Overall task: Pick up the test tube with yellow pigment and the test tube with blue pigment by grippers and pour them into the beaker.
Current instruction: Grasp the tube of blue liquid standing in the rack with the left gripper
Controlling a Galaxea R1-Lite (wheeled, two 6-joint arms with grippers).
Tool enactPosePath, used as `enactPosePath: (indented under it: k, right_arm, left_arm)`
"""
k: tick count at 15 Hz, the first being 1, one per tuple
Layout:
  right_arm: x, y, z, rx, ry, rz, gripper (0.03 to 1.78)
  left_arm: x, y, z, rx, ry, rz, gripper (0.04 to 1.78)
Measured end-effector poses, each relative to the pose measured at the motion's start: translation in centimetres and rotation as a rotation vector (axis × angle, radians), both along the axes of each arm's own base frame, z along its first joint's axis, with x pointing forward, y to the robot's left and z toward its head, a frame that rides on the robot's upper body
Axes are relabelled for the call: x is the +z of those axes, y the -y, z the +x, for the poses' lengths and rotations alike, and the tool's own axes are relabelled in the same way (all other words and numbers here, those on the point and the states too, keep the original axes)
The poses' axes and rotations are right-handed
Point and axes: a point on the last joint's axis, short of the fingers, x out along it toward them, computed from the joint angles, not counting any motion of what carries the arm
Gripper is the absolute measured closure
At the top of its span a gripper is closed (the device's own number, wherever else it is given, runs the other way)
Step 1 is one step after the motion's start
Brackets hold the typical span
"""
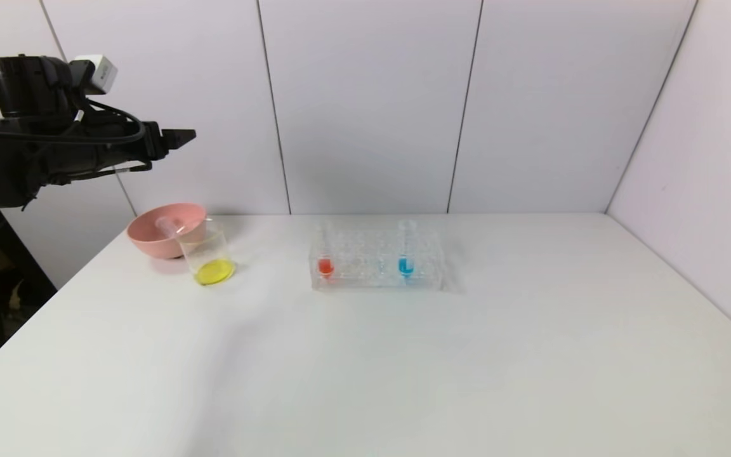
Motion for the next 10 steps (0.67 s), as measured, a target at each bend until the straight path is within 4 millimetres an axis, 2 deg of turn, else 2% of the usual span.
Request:
enactPosePath:
  k: [4,7,10]
  right_arm:
    - [0.0,0.0,0.0,0.001,0.0,0.0,0.1]
    - [0.0,0.0,0.0,0.0,0.0,0.0,0.1]
    - [0.0,0.0,0.0,0.0,0.0,0.0,0.1]
  left_arm:
    - [2.6,4.5,-2.3,0.071,0.063,0.005,0.06]
    - [2.8,6.4,-4.0,0.107,0.056,0.01,0.06]
    - [2.5,8.2,-6.8,0.157,0.03,0.02,0.06]
